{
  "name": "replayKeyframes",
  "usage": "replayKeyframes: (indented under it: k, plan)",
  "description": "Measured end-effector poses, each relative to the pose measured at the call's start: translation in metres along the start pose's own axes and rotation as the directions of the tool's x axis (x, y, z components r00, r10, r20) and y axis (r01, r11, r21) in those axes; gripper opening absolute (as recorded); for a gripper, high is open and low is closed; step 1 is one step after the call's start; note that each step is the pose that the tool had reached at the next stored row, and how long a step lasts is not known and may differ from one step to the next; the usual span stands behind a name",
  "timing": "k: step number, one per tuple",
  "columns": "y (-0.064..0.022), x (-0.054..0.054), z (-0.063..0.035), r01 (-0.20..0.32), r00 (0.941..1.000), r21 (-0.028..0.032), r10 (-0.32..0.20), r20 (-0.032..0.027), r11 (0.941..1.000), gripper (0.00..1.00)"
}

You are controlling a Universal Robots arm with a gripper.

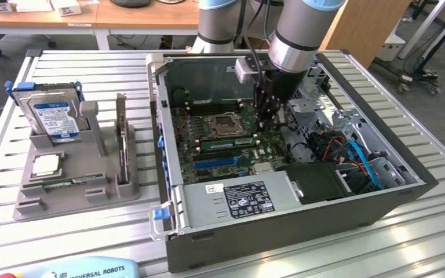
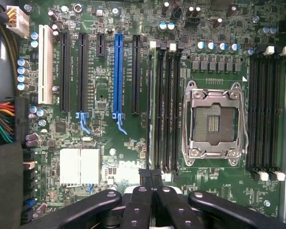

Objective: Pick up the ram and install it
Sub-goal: 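Press down the ram until it locks into place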

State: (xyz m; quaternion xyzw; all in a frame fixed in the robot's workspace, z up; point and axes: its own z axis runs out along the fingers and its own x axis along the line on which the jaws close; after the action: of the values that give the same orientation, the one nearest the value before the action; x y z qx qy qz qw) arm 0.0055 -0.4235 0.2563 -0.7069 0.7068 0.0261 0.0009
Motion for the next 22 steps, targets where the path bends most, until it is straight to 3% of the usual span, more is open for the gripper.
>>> replayKeyframes:
  k: [8, 22]
  plan:
    - [-0.0003, 0.0003, 0.007, 0.0, 1.0, 0.0, 0.0, -0.0001, 1.0, 0.1]
    - [-0.0003, -0.0006, 0.0087, 0.0, 1.0, 0.0, 0.0, -0.0001, 1.0, 0.1]
